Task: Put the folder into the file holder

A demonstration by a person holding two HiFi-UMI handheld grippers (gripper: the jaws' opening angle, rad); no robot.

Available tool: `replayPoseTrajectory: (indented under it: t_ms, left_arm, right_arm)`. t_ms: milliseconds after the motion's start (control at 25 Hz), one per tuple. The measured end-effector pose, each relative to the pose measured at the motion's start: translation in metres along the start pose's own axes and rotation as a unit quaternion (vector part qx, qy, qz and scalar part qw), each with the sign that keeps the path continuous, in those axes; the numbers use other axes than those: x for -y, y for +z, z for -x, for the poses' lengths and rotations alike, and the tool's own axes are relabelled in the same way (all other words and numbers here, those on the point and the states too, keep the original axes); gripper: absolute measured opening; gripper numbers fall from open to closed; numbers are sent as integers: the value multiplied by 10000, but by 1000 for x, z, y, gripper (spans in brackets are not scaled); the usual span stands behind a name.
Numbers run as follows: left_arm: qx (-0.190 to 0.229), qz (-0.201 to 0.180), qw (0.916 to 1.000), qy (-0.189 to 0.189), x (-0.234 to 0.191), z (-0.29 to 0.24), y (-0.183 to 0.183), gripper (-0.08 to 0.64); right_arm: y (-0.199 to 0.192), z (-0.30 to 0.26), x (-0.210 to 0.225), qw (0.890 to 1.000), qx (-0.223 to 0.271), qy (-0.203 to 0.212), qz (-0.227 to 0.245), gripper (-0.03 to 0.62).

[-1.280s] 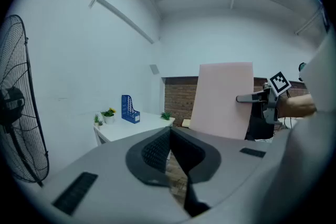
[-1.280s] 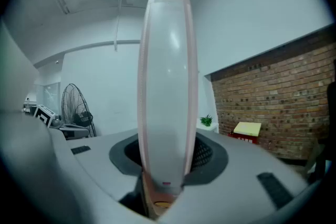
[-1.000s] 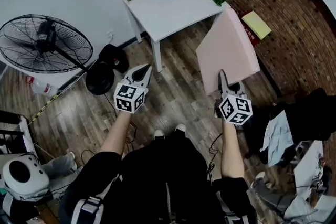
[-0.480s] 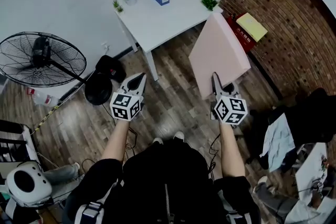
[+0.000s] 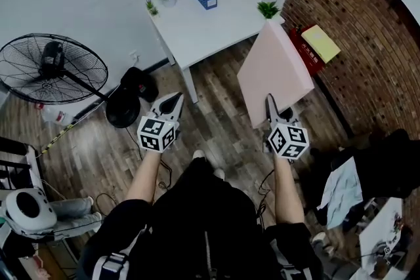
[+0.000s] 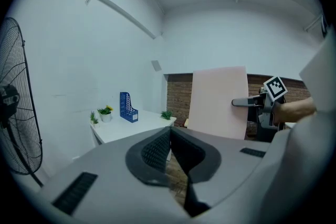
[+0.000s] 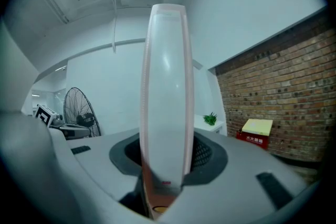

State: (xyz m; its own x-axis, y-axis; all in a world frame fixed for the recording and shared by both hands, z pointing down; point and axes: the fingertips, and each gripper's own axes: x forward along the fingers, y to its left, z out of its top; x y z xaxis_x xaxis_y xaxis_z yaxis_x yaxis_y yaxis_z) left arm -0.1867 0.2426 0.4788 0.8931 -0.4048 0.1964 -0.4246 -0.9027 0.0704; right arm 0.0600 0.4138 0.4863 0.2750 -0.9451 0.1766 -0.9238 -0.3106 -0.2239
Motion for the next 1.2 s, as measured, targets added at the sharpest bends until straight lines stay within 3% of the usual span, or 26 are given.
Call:
replayPoseTrajectory:
  t_ms: [560,920,1200]
  left_arm:
    - [30,194,9998,-83,-61,-103,8,25]
    - [94,181,9993,-303,-131,-197,41,25]
    - [135,189,9995,-218,-193,-235,55,25]
  right_arm:
    - [15,-103,22,9998,-164,11,88,158]
    - [50,-208,30,9998,-119,-91,111,158]
    - [69,-283,19,9998,-60,-26,182,158]
